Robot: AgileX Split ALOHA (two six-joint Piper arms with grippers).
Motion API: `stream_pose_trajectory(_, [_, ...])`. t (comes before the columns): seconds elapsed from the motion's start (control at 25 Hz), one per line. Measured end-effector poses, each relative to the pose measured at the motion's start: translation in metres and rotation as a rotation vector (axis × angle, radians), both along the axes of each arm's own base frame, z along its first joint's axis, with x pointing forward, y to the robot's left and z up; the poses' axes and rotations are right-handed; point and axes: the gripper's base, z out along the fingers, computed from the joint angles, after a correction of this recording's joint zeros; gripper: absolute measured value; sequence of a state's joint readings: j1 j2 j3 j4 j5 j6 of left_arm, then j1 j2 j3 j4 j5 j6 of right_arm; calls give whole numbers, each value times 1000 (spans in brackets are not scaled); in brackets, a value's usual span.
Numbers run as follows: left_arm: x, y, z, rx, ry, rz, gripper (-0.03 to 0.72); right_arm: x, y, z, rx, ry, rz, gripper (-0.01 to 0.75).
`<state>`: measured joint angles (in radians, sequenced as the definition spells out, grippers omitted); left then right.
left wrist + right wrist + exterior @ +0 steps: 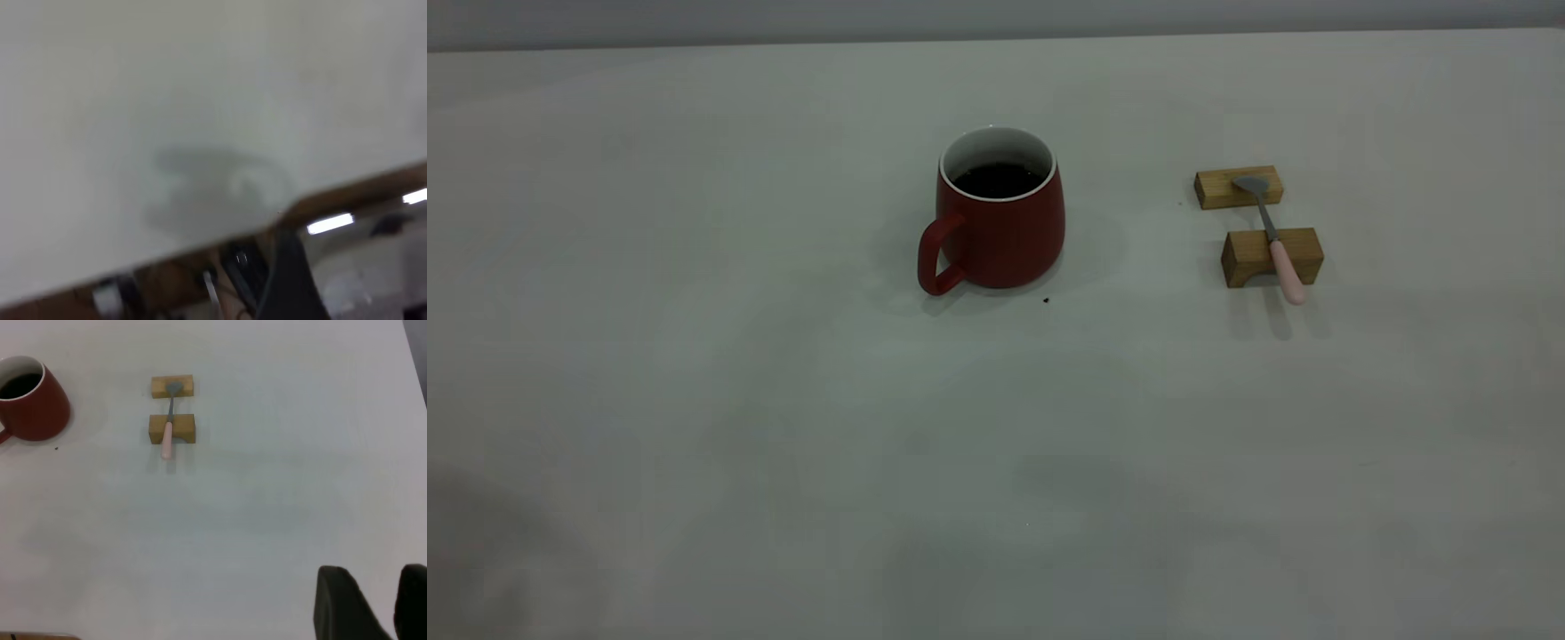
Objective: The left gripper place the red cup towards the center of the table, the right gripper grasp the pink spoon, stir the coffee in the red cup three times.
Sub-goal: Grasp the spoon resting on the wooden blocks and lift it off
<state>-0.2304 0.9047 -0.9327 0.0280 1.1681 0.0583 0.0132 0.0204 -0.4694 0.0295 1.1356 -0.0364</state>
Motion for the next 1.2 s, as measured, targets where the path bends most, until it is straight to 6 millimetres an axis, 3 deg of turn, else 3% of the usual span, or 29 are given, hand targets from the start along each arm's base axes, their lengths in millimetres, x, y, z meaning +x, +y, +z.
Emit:
stream_pose_trajectory(0.24, [-57, 13, -52, -23, 22, 65, 586, 0, 0, 0, 0, 0, 0, 240])
stream_pose_trajectory(0.44, [-87, 18, -79, -73, -54, 67, 586, 0, 0, 0, 0, 0, 0, 240])
stream_pose_trajectory(1.04, [-138, 29, -76, -162, -414, 128, 586, 0, 4, 0, 41, 0, 23, 243])
stream_pose_trajectory(1.2, [-147, 29, -76, -159, -480, 195, 586, 12, 5, 5, 46, 37, 30, 306])
